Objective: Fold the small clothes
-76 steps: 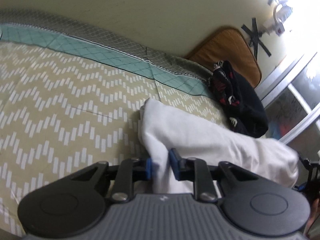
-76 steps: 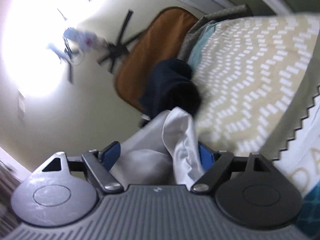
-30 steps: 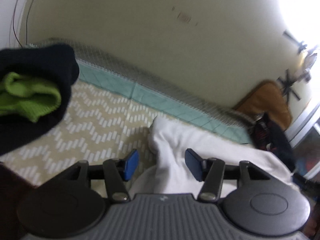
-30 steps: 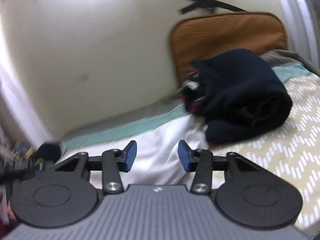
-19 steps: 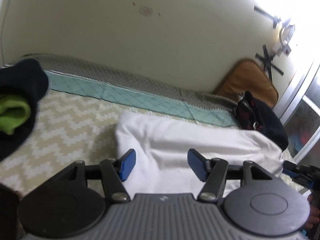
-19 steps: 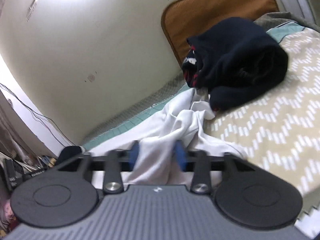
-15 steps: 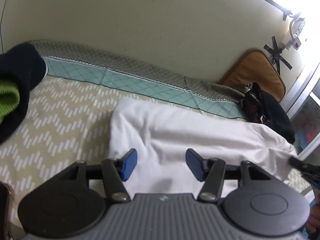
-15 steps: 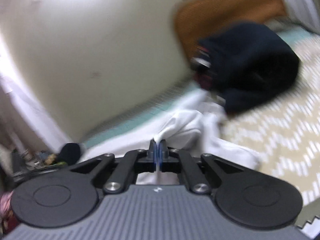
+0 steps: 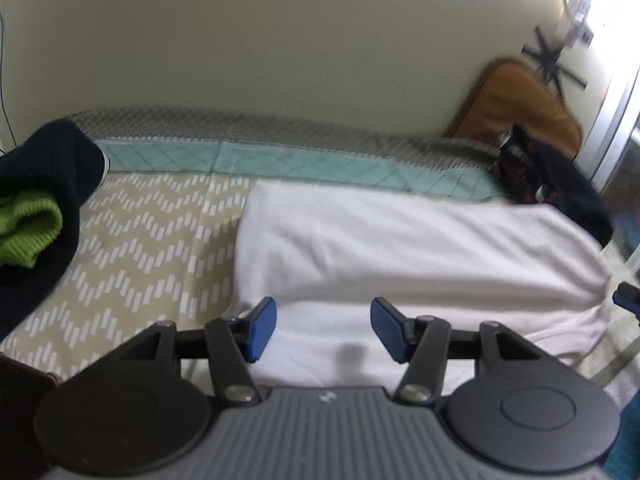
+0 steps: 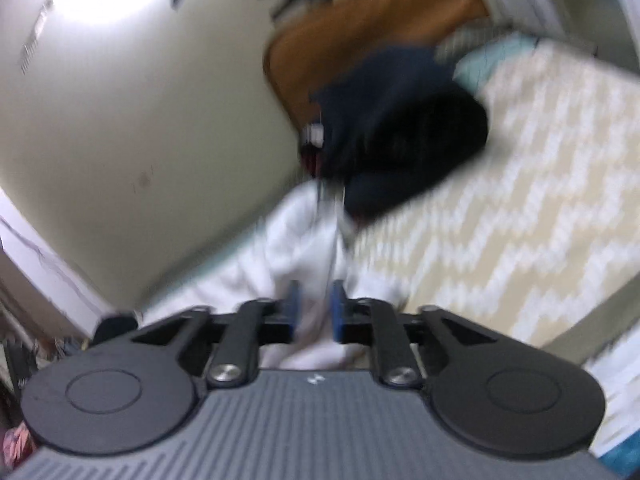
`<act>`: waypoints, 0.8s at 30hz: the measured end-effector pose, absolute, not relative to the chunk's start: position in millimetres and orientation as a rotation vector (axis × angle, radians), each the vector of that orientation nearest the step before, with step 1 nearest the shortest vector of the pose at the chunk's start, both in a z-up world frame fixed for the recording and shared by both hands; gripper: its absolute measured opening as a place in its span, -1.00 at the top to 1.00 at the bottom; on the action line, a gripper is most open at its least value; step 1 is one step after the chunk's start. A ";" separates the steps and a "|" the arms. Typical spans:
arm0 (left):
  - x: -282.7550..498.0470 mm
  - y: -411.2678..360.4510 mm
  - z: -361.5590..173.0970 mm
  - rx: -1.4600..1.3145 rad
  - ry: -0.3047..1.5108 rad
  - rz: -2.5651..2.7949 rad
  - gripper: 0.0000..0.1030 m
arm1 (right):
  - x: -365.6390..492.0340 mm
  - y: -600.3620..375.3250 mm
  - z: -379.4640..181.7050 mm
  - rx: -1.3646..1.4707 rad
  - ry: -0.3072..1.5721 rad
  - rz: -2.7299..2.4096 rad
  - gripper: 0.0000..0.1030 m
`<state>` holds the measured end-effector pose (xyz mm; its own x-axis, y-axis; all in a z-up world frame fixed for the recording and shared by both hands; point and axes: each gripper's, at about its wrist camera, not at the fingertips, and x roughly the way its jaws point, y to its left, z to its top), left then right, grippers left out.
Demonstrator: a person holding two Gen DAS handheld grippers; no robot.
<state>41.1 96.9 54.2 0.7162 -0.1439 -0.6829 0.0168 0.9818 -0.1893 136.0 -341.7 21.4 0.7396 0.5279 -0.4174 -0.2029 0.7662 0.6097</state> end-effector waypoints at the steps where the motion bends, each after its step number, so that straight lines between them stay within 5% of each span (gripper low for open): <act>1: 39.8 97.2 59.9 -0.180 0.752 -0.093 -0.05 | 137.8 -346.5 24.4 0.575 0.601 0.402 -0.03; 12: 79.2 78.0 61.7 -0.125 0.764 -0.050 -0.14 | 186.8 -324.6 0.4 0.582 0.722 0.393 -0.33; 24: 106.5 75.3 39.1 -0.061 0.787 0.029 -0.19 | 196.6 -304.9 -2.3 0.597 0.736 0.445 -0.27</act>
